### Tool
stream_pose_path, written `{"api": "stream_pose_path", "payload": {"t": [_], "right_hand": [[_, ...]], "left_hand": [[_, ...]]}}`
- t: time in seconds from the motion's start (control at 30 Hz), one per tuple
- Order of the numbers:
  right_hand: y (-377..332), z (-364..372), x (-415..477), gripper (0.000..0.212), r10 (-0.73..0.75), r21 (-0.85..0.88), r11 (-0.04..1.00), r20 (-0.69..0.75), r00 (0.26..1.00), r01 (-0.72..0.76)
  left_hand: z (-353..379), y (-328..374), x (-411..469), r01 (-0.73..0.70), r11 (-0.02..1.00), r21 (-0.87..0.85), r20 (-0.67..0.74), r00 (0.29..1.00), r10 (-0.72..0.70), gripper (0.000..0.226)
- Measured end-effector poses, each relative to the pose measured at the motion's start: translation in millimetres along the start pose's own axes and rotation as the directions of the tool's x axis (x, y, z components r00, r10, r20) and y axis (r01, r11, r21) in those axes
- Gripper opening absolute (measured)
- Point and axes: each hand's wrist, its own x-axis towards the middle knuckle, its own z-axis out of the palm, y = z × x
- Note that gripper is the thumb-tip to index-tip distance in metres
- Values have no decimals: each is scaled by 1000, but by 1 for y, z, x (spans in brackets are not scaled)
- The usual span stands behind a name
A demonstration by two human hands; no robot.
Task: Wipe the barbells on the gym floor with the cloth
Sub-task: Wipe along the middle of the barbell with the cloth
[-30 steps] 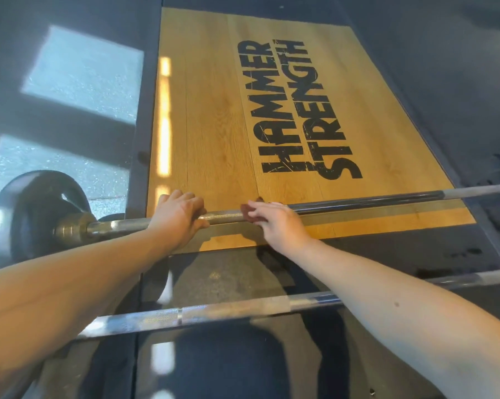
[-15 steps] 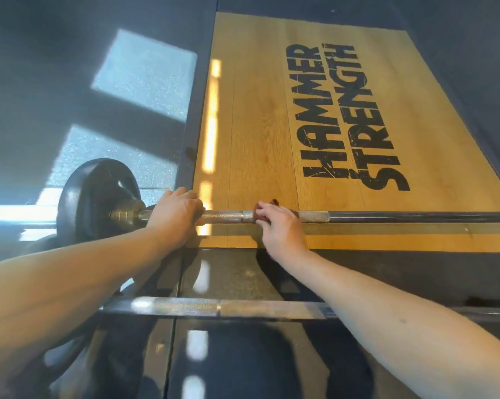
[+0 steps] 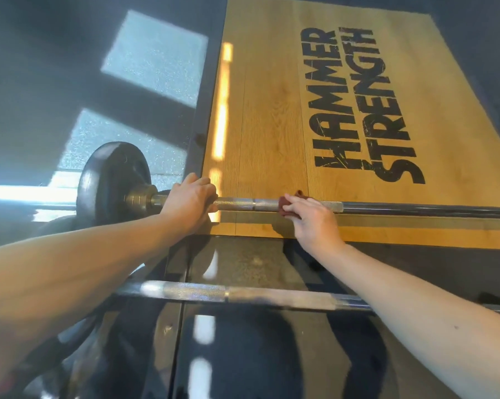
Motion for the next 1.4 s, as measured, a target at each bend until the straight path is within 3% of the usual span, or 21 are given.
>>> {"api": "stream_pose_path", "payload": {"t": [0.23,0.4,0.53,0.63,0.8,0.9,1.03,1.17,1.3,1.4], "right_hand": [[-58,27,31,25,-60,80,995,97,994,52],[-25,3,18,48,32,67,997,179,983,-44],[0,-5,8,33,62,45,997,40,997,-64],[-32,24,19,25,38,93,995,-1,999,-38],[-84,42,42,18,-55,72,996,102,993,47],[-39,19,31,34,-80,7,997,100,992,79],[10,-15,11,28,18,-74,997,19,1000,-17],[-37,10,23,17,123,-48,991,31,992,-122],[-88,36,40,17,79,36,996,116,990,-84],[-82,26,41,21,41,31,998,185,982,-47]], "left_hand": [[-2,2,0,-4,998,56,13,1000,3,17],[0,1,-1,-2,998,66,-5,1000,2,16],[3,3,0,3,997,81,-19,1000,-1,19],[5,3,-2,7,996,94,-18,1000,-5,18],[2,4,0,10,995,95,-10,1000,-10,19],[2,2,2,11,996,90,-1,1000,-11,21],[6,1,-1,-2,996,88,-27,1000,5,22],[7,2,-6,-26,991,131,-47,998,32,22],[8,1,-6,-34,991,133,-61,997,42,18],[10,0,-5,-42,991,124,-70,996,51,17]]}}
